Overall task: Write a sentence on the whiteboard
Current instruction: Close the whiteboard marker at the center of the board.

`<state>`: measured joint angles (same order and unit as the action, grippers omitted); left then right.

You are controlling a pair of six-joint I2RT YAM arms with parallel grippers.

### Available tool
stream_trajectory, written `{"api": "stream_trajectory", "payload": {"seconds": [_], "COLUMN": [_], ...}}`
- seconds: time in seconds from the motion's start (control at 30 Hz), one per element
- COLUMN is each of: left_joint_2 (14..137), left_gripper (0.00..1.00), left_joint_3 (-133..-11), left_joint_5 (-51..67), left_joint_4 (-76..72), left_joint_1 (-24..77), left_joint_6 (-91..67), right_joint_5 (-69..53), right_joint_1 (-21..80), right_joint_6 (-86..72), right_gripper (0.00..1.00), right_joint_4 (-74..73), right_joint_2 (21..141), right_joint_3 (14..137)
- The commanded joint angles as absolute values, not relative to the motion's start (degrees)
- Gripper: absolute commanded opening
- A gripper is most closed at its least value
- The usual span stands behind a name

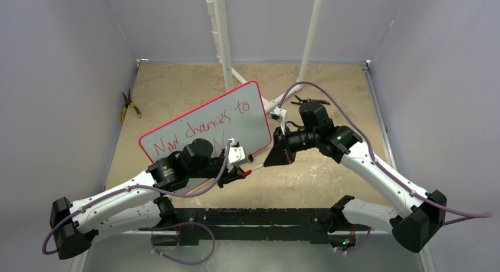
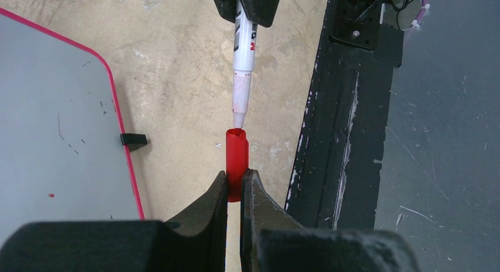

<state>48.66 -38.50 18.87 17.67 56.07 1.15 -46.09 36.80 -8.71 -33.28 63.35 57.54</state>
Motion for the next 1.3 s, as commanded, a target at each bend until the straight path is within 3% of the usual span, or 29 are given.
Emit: {"api": "stream_trajectory", "payload": {"seconds": [0.0, 1.27], "left_joint_2": [47.7, 47.9], "left_gripper": [0.00, 0.00], "left_joint_3": [-38.7, -40.5], "left_joint_5": [18.4, 19.3], "left_joint_4": [16.1, 13.9], "left_joint_1": [56.4, 56.4], "left_joint_6": [0.9, 3.3], "right_joint_5": [-47.2, -52.1], "right_joint_1": [36.8, 37.0], "right_joint_6": [-7.7, -7.8], "right_gripper": [0.00, 0.00], "right_joint_4": [-32.1, -29.4], "right_joint_2": [62.1, 65.1], "right_joint_3": [58.4, 56.2]}}
